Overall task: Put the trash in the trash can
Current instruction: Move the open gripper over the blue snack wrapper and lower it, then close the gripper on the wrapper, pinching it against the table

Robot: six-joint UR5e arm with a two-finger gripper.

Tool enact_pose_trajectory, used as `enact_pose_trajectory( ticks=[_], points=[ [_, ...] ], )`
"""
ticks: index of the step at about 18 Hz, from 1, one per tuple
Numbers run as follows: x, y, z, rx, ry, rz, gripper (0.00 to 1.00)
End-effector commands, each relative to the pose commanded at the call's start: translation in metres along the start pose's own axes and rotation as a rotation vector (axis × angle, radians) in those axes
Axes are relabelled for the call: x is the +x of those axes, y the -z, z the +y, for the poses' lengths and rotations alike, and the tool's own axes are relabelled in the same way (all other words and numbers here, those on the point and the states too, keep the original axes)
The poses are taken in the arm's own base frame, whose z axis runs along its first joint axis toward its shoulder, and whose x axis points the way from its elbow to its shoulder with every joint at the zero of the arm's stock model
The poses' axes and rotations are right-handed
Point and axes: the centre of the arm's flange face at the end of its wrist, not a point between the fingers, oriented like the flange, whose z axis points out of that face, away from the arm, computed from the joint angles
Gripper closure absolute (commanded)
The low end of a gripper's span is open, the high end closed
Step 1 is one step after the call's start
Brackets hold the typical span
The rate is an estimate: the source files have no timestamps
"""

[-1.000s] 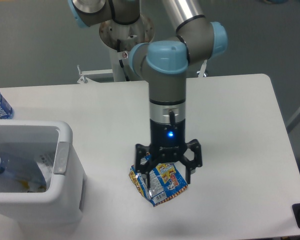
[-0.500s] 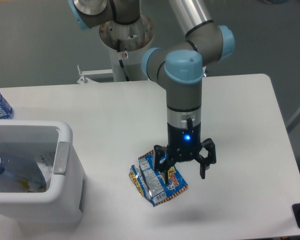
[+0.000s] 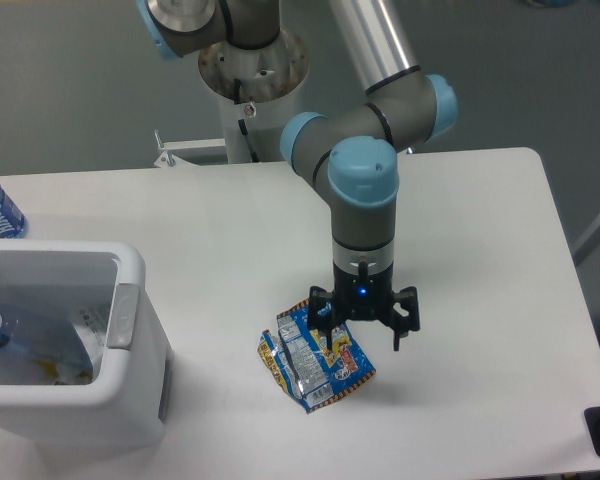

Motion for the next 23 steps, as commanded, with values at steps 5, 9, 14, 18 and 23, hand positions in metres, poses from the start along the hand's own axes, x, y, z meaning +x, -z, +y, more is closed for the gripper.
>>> enact_pose_trajectory(
  ticks=[5,9,14,18,23],
  points=[
    [0.026,-0.019,-0.003,-0.045,-0.039,0.015,0.00],
    [0.041,-0.031,-0.004,-0.060,-0.054,0.034,0.00],
    [0.044,-0.040,-0.004,-0.050,-0.045,0.061,0.00],
    [0.047,-0.042,-0.006,-0.037,-0.003,0.090,0.00],
    [0.046,-0.047,-0.005,-0.043,-0.001,0.099,0.00]
  ],
)
